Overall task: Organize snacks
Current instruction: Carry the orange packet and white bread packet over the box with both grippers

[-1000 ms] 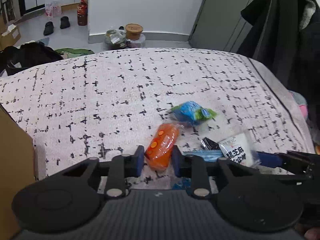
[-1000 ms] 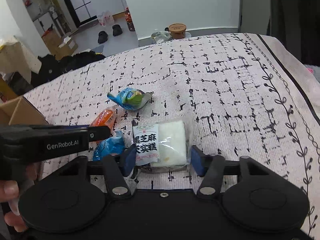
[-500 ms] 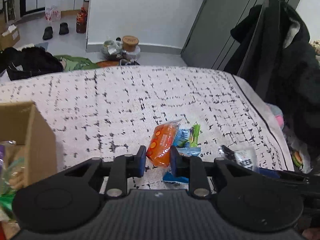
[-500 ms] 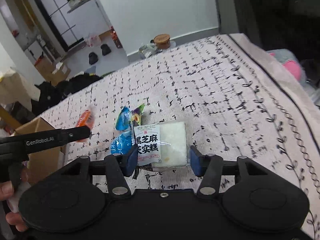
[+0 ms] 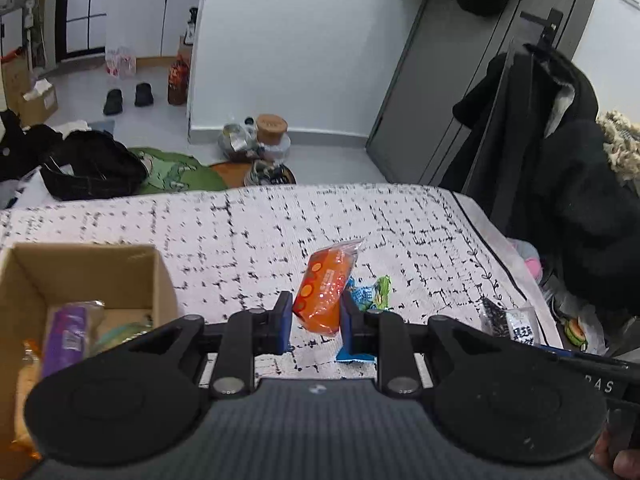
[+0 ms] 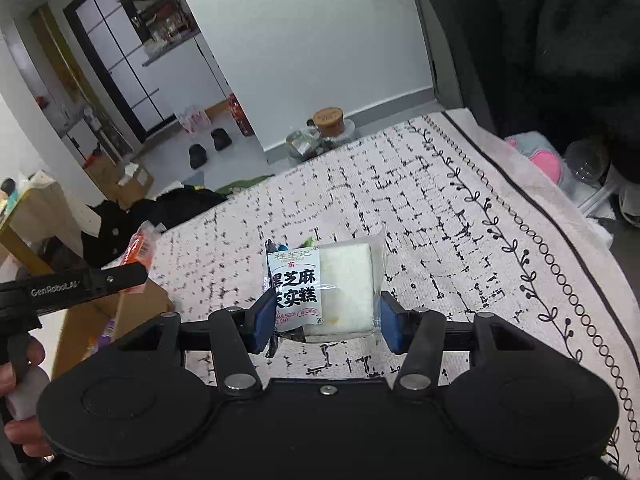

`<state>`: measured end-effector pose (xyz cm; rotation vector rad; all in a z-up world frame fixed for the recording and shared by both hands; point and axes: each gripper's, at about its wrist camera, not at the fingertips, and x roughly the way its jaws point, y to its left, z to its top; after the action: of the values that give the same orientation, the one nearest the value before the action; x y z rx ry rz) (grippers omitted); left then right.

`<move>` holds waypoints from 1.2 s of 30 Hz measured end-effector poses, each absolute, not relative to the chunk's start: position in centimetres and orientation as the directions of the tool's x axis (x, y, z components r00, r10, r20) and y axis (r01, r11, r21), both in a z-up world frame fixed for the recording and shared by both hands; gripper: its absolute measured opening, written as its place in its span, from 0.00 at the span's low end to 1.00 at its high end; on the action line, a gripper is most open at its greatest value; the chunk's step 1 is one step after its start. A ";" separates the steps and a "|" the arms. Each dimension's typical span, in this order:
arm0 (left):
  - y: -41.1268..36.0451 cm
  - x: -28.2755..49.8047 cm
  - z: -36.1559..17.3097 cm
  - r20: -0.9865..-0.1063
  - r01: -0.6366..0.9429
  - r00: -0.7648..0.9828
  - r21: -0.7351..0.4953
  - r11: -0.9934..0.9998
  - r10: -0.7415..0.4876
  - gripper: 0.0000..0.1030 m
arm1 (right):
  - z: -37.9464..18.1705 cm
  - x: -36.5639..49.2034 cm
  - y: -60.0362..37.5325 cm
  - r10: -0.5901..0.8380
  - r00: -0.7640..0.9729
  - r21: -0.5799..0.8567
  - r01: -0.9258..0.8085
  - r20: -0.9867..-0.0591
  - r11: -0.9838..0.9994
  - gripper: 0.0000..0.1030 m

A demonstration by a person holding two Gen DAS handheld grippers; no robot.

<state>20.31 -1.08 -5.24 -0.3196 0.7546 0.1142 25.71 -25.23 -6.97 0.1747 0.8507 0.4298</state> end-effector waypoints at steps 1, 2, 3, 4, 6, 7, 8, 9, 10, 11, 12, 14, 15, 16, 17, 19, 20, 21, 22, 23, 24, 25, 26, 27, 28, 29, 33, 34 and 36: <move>-1.0 19.9 -4.8 -0.684 -0.217 0.729 -0.242 0.946 -0.008 0.22 | -6.6 25.5 -25.4 0.437 0.585 0.320 -0.298 -0.683 0.899 0.50; -1.0 19.4 -4.3 -0.680 -0.219 0.733 -0.240 0.946 -0.003 0.22 | -6.3 25.3 -25.6 0.439 0.590 0.321 -0.300 -0.677 0.898 0.50; -0.9 19.0 -4.0 -0.676 -0.221 0.737 -0.239 0.945 0.001 0.22 | -6.0 25.1 -25.7 0.441 0.593 0.323 -0.301 -0.674 0.897 0.50; -0.8 18.6 -3.6 -0.672 -0.224 0.740 -0.239 0.945 0.006 0.22 | -5.6 24.9 -25.9 0.445 0.596 0.326 -0.303 -0.668 0.895 0.50; -0.8 17.8 -2.9 -0.666 -0.230 0.746 -0.238 0.944 0.014 0.22 | -5.0 24.7 -26.3 0.451 0.603 0.330 -0.307 -0.658 0.892 0.50; -0.7 17.4 -2.5 -0.662 -0.233 0.749 -0.238 0.943 0.018 0.22 | -4.6 24.5 -26.4 0.454 0.607 0.329 -0.312 -0.652 0.891 0.50; -0.6 16.9 -2.2 -0.658 -0.237 0.752 -0.238 0.942 0.023 0.22 | -4.3 24.4 -26.6 0.455 0.611 0.329 -0.315 -0.648 0.890 0.50; -0.5 16.5 -1.9 -0.655 -0.241 0.755 -0.238 0.941 0.027 0.22 | -4.0 24.4 -26.7 0.457 0.614 0.328 -0.318 -0.643 0.890 0.50; -0.4 16.1 -1.5 -0.651 -0.246 0.758 -0.239 0.939 0.033 0.22 | -3.9 24.4 -26.7 0.458 0.616 0.327 -0.321 -0.641 0.889 0.50; -0.3 15.7 -1.2 -0.648 -0.251 0.761 -0.240 0.938 0.038 0.22 | -3.6 24.4 -26.8 0.460 0.618 0.326 -0.324 -0.638 0.888 0.50; -0.2 15.3 -0.9 -0.645 -0.255 0.763 -0.237 0.937 0.045 0.22 | -3.3 24.3 -26.9 0.462 0.620 0.324 -0.329 -0.634 0.887 0.50; -0.1 14.5 -0.3 -0.642 -0.264 0.765 -0.231 0.936 0.057 0.22 | -2.8 24.2 -27.3 0.469 0.620 0.331 -0.332 -0.629 0.883 0.50; -0.1 14.1 0.0 -0.640 -0.268 0.766 -0.229 0.936 0.062 0.22 | -2.6 24.2 -27.4 0.474 0.618 0.337 -0.333 -0.628 0.881 0.50; 0.0 13.6 0.2 -0.639 -0.271 0.766 -0.225 0.936 0.068 0.22 | -2.5 24.1 -27.6 0.477 0.617 0.340 -0.335 -0.626 0.879 0.50; 0.1 13.2 0.5 -0.638 -0.273 0.767 -0.222 0.936 0.073 0.22 | -2.4 24.0 -27.7 0.480 0.616 0.342 -0.337 -0.625 0.877 0.50; 0.4 12.3 1.1 -0.635 -0.281 0.768 -0.221 0.934 0.081 0.22 | -2.1 23.7 -28.2 0.488 0.613 0.351 -0.339 -0.622 0.873 0.50; 0.5 11.8 1.4 -0.633 -0.287 0.769 -0.222 0.932 0.086 0.22 | -2.1 23.5 -28.3 0.493 0.610 0.359 -0.338 -0.620 0.870 0.50; 0.6 11.4 1.7 -0.630 -0.292 0.771 -0.224 0.930 0.091 0.22 | -1.9 23.4 -28.4 0.493 0.610 0.359 -0.338 -0.621 0.870 0.50; 0.8 11.0 2.0 -0.628 -0.298 0.772 -0.225 0.928 0.096 0.22 | -1.7 23.3 -28.5 0.488 0.613 0.352 -0.338 -0.621 0.873 0.50; 0.9 10.6 2.3 -0.626 -0.305 0.773 -0.225 0.926 0.103 0.22 | -1.5 23.1 -28.5 0.488 0.617 0.350 -0.341 -0.618 0.873 0.50; 1.0 10.0 2.7 -0.623 -0.309 0.774 -0.220 0.925 0.110 0.22 | -1.3 22.9 -28.5 0.493 0.617 0.350 -0.347 -0.613 0.870 0.50; 1.0 9.7 3.1 -0.619 -0.311 0.776 -0.213 0.926 0.118 0.22 | -1.1 22.7 -28.6 0.498 0.616 0.352 -0.352 -0.610 0.867 0.50; 1.0 9.2 3.4 -0.616 -0.313 0.778 -0.208 0.927 0.125 0.22 | -1.0 22.5 -28.7 0.501 0.617 0.351 -0.358 -0.607 0.865 0.50; 1.1 8.8 3.8 -0.613 -0.316 0.779 -0.203 0.927 0.131 0.22 | -0.9 22.4 -28.6 0.503 0.617 0.347 -0.364 -0.605 0.864 0.50; 1.2 8.2 4.1 -0.609 -0.319 0.781 -0.199 0.927 0.138 0.22 | -0.8 22.3 -28.6 0.506 0.617 0.345 -0.371 -0.602 0.862 0.50; 1.3 7.8 4.3 -0.607 -0.324 0.781 -0.195 0.926 0.145 0.22 | -0.8 22.2 -28.6 0.509 0.617 0.345 -0.374 -0.600 0.861 0.50; 1.9 5.7 5.0 -0.600 -0.349 0.782 -0.195 0.917 0.170 0.22 | -0.3 21.8 -28.9 0.514 0.618 0.338 -0.389 -0.594 0.857 0.50; 2.1 5.2 5.1 -0.598 -0.355 0.782 -0.191 0.915 0.179 0.22 | -0.1 21.7 -29.0 0.515 0.621 0.335 -0.391 -0.591 0.857 0.50; 2.5 4.3 5.2 -0.596 -0.367 0.780 -0.192 0.910 0.189 0.22 | 0.2 21.6 -29.2 0.516 0.626 0.339 -0.389 -0.585 0.856 0.50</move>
<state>4.32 2.47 5.24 -0.3084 0.6054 0.3059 21.60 -29.21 0.16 0.1867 0.7279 0.5228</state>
